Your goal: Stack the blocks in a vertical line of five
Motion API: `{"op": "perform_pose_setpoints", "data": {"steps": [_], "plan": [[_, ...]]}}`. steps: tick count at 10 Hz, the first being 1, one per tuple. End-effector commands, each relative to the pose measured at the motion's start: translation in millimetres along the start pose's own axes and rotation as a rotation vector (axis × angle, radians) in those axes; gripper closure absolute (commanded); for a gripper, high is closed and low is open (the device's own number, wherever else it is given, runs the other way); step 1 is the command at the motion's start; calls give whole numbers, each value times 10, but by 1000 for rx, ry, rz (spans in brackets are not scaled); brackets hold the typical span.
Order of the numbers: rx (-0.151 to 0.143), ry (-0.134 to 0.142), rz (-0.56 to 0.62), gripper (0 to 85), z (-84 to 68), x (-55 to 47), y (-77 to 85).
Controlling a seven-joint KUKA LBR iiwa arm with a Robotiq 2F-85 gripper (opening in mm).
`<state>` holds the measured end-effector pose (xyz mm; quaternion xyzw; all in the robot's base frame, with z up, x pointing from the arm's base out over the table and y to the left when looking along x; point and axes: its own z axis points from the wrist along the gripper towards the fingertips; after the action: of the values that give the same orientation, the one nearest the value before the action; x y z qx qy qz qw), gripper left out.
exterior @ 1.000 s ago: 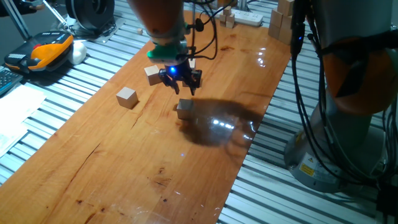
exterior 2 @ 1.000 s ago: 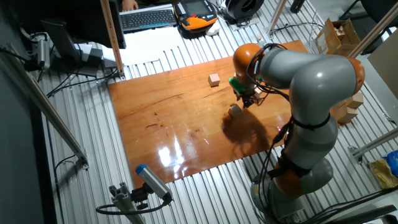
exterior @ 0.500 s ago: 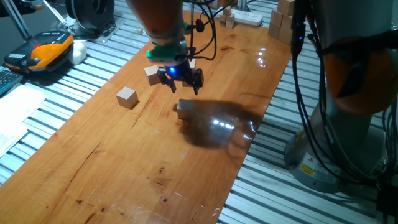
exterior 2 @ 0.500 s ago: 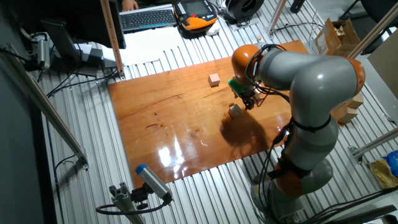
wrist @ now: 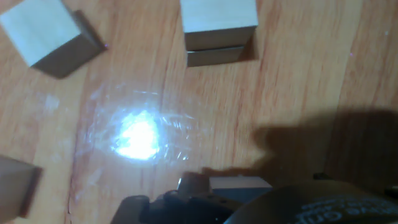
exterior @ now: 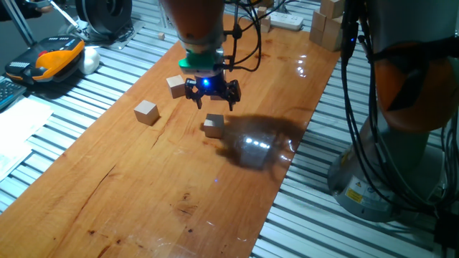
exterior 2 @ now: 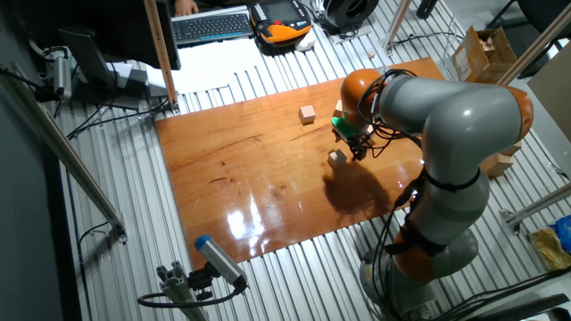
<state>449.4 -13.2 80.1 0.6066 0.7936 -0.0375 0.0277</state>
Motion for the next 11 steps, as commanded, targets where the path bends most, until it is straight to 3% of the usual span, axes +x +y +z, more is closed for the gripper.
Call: {"op": "perform_pose_setpoints", "data": {"steps": [1, 4, 8, 9, 11], "plan": [[-5, 10, 16, 0, 4, 3, 4], [-19, 23, 20, 0, 18, 13, 10], [7, -5, 12, 0, 103, 73, 34], [30, -29, 10, 0, 135, 104, 21], [32, -30, 13, 0, 133, 114, 23]]}}
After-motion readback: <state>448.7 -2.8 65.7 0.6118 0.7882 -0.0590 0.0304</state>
